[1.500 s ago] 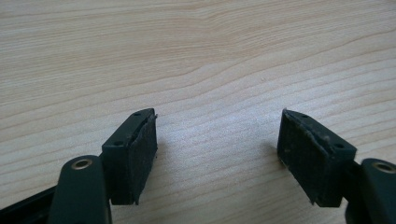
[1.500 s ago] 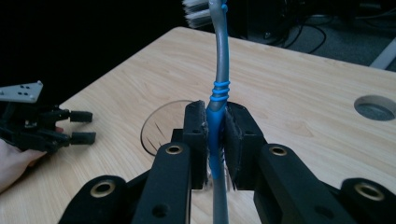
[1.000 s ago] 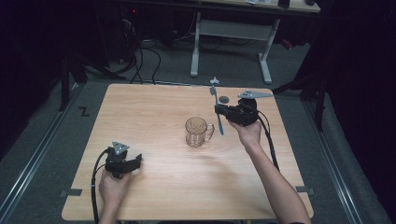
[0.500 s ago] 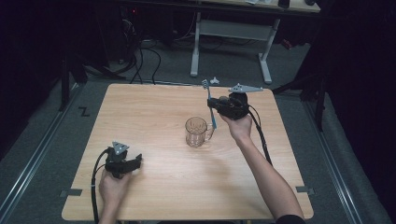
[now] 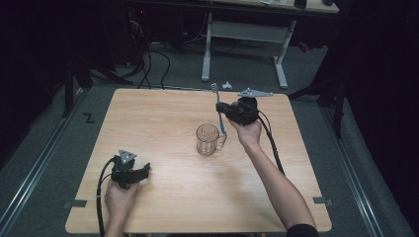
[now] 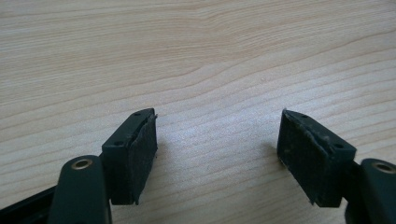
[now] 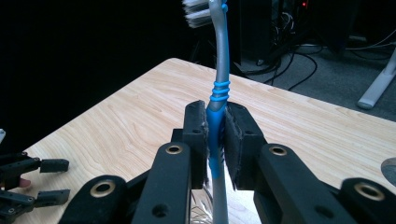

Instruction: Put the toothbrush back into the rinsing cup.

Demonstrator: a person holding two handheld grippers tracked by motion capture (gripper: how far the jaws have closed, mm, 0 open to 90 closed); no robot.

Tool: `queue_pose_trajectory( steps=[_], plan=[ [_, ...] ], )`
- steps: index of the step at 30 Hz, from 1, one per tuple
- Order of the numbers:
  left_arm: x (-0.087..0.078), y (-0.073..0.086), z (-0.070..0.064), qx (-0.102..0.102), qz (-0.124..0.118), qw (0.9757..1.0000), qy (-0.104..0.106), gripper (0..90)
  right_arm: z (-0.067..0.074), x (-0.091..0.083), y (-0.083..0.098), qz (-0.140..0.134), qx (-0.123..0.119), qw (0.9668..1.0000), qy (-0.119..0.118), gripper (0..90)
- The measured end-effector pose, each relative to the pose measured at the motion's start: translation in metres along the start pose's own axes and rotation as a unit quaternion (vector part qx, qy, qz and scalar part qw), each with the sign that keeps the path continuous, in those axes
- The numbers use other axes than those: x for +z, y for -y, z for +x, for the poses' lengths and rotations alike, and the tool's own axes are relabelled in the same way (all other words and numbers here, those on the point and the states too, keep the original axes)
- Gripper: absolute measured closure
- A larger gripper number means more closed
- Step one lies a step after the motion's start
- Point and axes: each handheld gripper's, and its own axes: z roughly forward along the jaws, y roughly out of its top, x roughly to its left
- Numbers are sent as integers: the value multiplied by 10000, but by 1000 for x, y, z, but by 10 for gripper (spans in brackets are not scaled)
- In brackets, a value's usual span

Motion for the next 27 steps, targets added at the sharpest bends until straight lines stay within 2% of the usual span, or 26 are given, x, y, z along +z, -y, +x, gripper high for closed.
queue_pose_trajectory(
  steps=[16, 27],
  plan=[
    [0, 0, 0, -1, -1, 10000, -1, 290, -2, 8, 4, 137, -45, 9999, 33, 797],
    [0, 0, 0, 0, -1, 10000, -1, 290, -7, 3, 9, 143, 11, 9999, 48, 796]
  ],
)
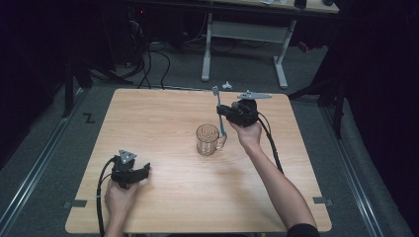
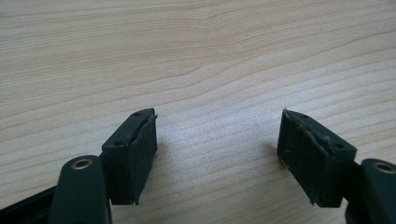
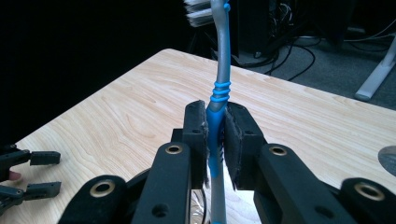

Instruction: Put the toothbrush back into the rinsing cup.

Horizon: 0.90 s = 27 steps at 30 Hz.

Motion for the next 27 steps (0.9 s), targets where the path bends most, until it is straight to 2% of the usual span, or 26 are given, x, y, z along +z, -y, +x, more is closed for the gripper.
queue_pose_trajectory(
  steps=[27],
  plan=[
    [0, 0, 0, 2, 0, 10000, -3, 290, -7, -22, 12, -10, 55, 10000, 22, 793]
  ],
)
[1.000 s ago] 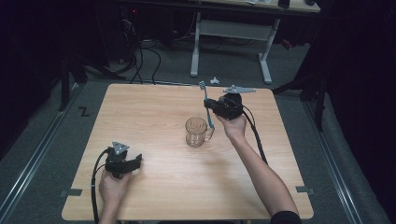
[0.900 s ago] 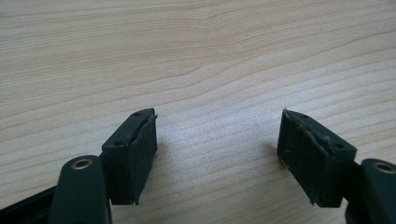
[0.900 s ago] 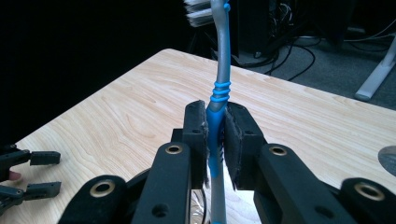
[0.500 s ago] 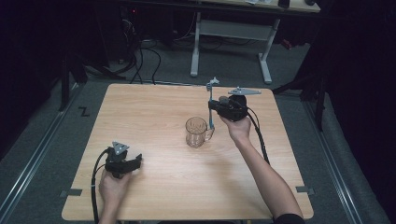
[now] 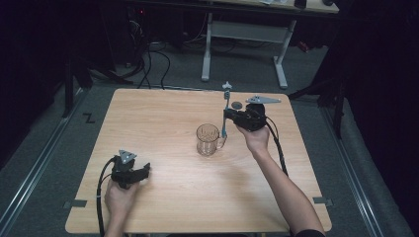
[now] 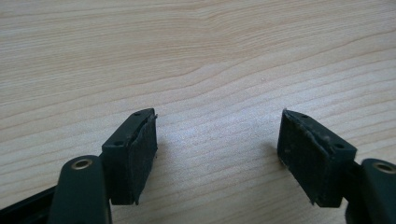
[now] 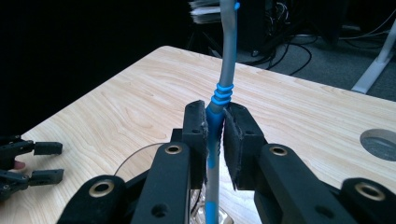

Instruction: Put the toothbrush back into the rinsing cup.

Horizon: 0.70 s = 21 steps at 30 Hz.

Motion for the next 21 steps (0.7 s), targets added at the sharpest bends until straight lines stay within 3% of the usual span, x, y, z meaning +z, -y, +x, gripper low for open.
queue_pose_trajectory(
  steps=[21],
  plan=[
    [0, 0, 0, 4, 0, 10000, -5, 290, -1, -11, 13, 69, -110, 9999, 47, 791]
  ],
)
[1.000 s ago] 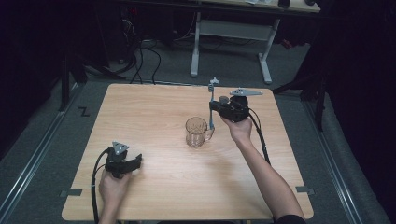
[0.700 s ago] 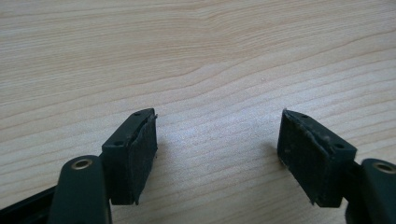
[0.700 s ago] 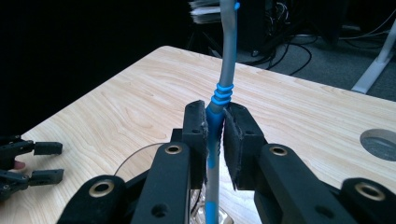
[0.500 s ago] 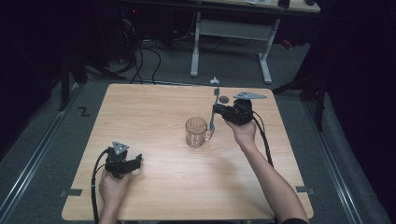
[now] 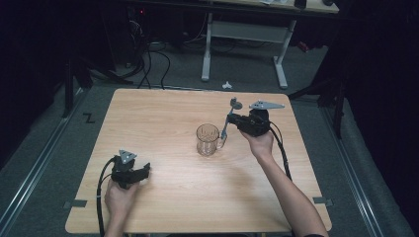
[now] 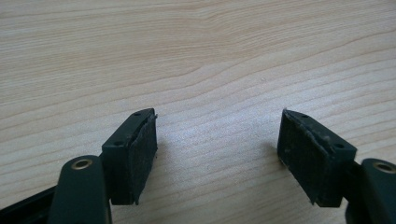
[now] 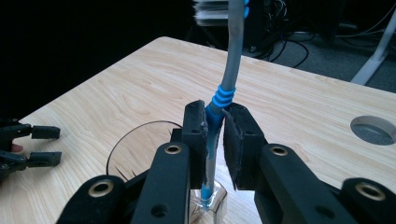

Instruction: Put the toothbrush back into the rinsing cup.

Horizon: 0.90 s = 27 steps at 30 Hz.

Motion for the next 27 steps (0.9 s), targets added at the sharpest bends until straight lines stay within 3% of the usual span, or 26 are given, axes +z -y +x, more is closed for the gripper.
queue_pose_trajectory(
  steps=[27],
  plan=[
    [0, 0, 0, 2, 0, 10000, 0, 290, 2, -2, 12, 137, -115, 9998, 33, 791]
  ],
)
